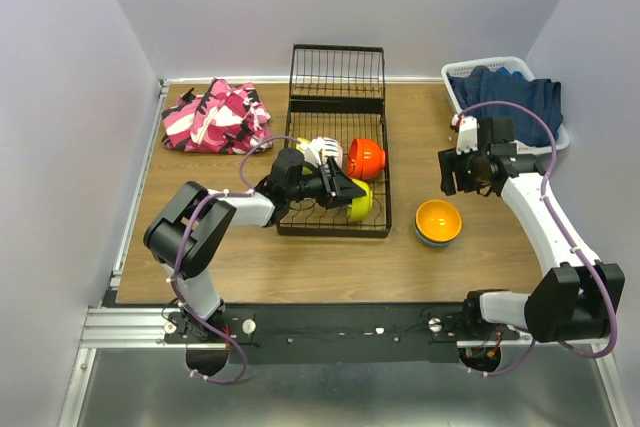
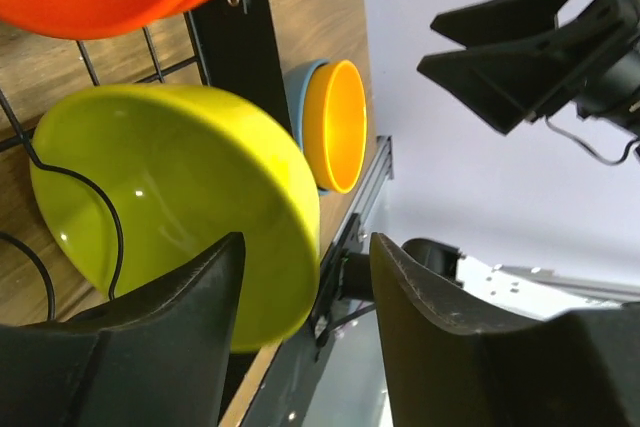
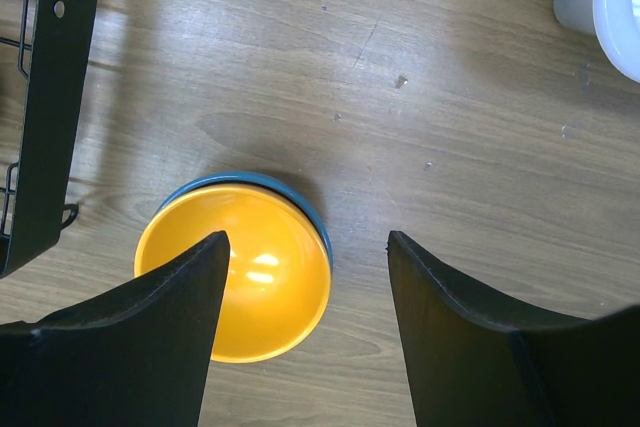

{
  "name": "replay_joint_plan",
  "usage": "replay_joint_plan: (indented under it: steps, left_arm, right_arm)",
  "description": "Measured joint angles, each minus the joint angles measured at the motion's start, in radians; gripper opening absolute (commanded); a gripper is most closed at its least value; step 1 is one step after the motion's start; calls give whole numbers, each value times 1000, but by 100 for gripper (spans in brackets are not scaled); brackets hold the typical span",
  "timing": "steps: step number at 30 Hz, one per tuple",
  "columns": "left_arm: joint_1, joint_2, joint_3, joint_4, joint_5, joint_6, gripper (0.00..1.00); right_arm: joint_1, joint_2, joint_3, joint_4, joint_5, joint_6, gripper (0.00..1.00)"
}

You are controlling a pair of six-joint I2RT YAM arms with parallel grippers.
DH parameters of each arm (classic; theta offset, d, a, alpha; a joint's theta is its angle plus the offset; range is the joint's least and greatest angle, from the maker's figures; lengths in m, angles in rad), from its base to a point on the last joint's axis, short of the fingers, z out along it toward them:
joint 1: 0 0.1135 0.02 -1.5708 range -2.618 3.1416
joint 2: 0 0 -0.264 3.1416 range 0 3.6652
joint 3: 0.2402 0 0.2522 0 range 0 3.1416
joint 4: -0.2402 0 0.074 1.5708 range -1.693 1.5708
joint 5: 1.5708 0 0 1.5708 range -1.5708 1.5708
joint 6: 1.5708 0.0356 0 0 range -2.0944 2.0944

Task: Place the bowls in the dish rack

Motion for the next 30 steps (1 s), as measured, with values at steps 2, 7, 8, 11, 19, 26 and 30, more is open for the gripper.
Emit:
replay_joint_plan:
  steps: [2, 7, 8, 11, 19, 26, 30]
  left_arm:
    - [0, -23, 5, -34, 3, 31, 68]
    - [0, -64, 25, -101, 17, 100, 73]
    - [0, -72, 31, -114, 19, 110, 74]
    - [6, -107, 62, -180, 25, 164, 74]
    - [54, -197, 79, -376, 40, 301, 89]
    - [174, -336, 133, -631, 74, 515, 80]
    - [119, -378, 295, -733, 125, 751, 75]
  right_arm:
    - [0, 0, -1, 0, -3, 3, 72]
    - [0, 0, -2, 3, -6, 4, 72]
    - [0, -2, -3, 6, -7, 5, 72]
    - [0, -11, -9, 6, -7, 5, 73]
    - [0, -57, -21, 6, -6, 4, 73]
    - [-11, -101, -23, 7, 16, 9, 73]
    - [-39, -135, -23, 7, 41, 30, 75]
